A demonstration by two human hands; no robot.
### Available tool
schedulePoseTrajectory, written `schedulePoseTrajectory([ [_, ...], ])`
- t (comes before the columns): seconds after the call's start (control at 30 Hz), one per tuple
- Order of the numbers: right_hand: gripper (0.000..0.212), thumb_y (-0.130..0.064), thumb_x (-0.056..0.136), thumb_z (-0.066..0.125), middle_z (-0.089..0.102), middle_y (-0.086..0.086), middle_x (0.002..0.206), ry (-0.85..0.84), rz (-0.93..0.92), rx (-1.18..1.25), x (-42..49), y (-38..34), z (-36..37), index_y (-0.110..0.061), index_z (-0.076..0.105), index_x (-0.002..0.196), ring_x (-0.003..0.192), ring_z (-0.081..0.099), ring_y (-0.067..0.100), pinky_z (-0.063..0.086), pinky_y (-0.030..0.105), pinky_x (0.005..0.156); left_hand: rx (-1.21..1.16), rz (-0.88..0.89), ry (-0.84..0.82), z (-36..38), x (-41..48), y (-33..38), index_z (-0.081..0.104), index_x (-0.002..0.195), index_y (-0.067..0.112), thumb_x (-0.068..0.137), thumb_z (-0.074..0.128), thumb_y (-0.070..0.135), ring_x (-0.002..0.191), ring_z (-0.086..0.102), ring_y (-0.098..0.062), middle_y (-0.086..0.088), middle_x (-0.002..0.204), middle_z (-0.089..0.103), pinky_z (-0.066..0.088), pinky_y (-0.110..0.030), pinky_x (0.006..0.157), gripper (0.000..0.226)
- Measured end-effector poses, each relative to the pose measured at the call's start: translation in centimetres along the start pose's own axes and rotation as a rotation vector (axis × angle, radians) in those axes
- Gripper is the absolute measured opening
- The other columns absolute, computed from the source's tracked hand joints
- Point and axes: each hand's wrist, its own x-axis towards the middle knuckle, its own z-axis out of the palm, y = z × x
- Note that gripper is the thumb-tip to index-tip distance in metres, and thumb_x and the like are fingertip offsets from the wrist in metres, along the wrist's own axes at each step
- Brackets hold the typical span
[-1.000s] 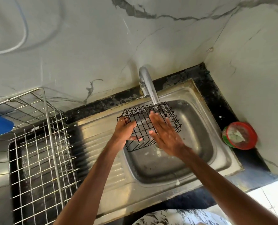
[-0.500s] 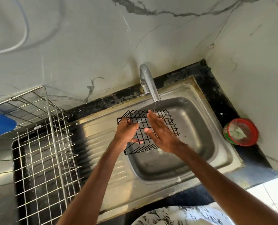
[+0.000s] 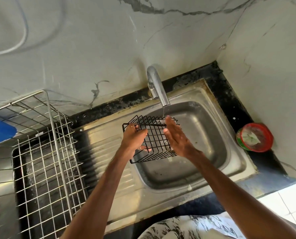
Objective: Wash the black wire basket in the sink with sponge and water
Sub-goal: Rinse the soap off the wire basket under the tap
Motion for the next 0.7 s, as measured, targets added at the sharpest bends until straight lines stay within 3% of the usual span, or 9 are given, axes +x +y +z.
schedulePoseTrajectory([
  [0.07, 0.084, -0.077, 0.094, 0.003, -0.011, -0.008, 0.168, -0.070, 0.201, 0.012, 0.0, 2.1, -0.4, -0.025, -0.004, 0.161, 0.155, -0.009, 0.012, 0.009, 0.050, 0.127, 0.027, 0.014, 0.027, -0.2, 0.1, -0.2, 0.041, 0.077, 0.018, 0.092, 0.061, 0.003, 0.070, 0.046, -0.020, 0.000, 0.070, 0.038, 0.062, -0.062, 0.065, 0.028],
  [0.17, 0.083, -0.075, 0.096, 0.012, -0.005, -0.007, 0.168, -0.091, 0.292, 0.109, -0.4, 2.0, -0.7, -0.026, 0.000, 0.161, 0.155, -0.002, 0.014, 0.002, 0.041, 0.126, 0.055, 0.020, 0.047, -0.5, 0.4, -0.5, 0.043, 0.082, 0.019, 0.090, 0.063, 0.007, 0.070, 0.048, -0.017, 0.000, 0.074, 0.043, 0.063, -0.061, 0.065, 0.024],
  [0.3, 0.075, -0.067, 0.100, 0.035, 0.020, 0.004, 0.167, 0.021, 0.418, 0.209, 0.2, 1.5, -1.2, -0.026, 0.017, 0.161, 0.151, 0.024, 0.026, 0.022, 0.048, 0.123, 0.021, -0.015, 0.027, -0.6, 0.4, -0.6, 0.043, 0.086, 0.015, 0.091, 0.063, 0.007, 0.077, 0.052, -0.019, -0.001, 0.078, 0.042, 0.063, -0.058, 0.062, 0.022],
  [0.4, 0.061, -0.051, 0.100, 0.054, 0.045, 0.011, 0.154, 0.059, 0.535, 0.296, 1.4, 1.8, -2.2, -0.023, 0.040, 0.152, 0.131, 0.050, 0.025, 0.044, 0.034, 0.102, 0.009, -0.017, 0.011, -0.7, 0.7, -0.7, 0.042, 0.086, 0.016, 0.091, 0.063, 0.007, 0.072, 0.047, -0.016, 0.001, 0.075, 0.038, 0.064, -0.057, 0.063, 0.023],
  [0.47, 0.049, -0.041, 0.097, 0.064, 0.054, 0.008, 0.145, 0.086, 0.578, 0.413, 1.9, 2.3, -2.6, -0.023, 0.054, 0.142, 0.116, 0.053, 0.016, 0.047, 0.025, 0.089, 0.032, 0.003, 0.012, -0.7, 0.8, -0.5, 0.044, 0.085, 0.018, 0.086, 0.065, 0.010, 0.078, 0.052, -0.021, 0.001, 0.076, 0.041, 0.062, -0.063, 0.068, 0.023],
  [0.57, 0.042, -0.034, 0.094, 0.069, 0.058, 0.006, 0.143, 0.095, 0.654, 0.501, 2.0, 3.1, -2.8, -0.023, 0.061, 0.134, 0.114, 0.056, 0.016, 0.051, 0.036, 0.098, 0.059, 0.028, -0.012, -0.1, 0.7, 0.3, 0.049, 0.090, 0.017, 0.086, 0.066, 0.010, 0.080, 0.055, -0.021, -0.001, 0.082, 0.045, 0.062, -0.064, 0.069, 0.019],
  [0.63, 0.042, -0.033, 0.096, 0.066, 0.059, 0.008, 0.142, 0.132, 0.680, 0.451, 2.1, 3.3, -2.6, -0.020, 0.060, 0.136, 0.115, 0.058, 0.019, 0.049, 0.034, 0.097, 0.078, 0.056, -0.011, 0.7, 0.7, 1.1, 0.050, 0.092, 0.016, 0.087, 0.066, 0.009, 0.071, 0.049, -0.015, 0.001, 0.082, 0.045, 0.063, -0.060, 0.068, 0.018],
  [0.7, 0.051, -0.045, 0.098, 0.060, 0.062, 0.007, 0.136, 0.198, 0.651, 0.363, 2.1, 2.2, -2.7, -0.017, 0.056, 0.141, 0.115, 0.061, 0.021, 0.049, 0.032, 0.095, 0.087, 0.074, -0.002, 1.6, 0.7, 1.9, 0.047, 0.085, 0.018, 0.087, 0.064, 0.007, 0.064, 0.041, -0.012, 0.003, 0.076, 0.042, 0.064, -0.057, 0.068, 0.021],
])
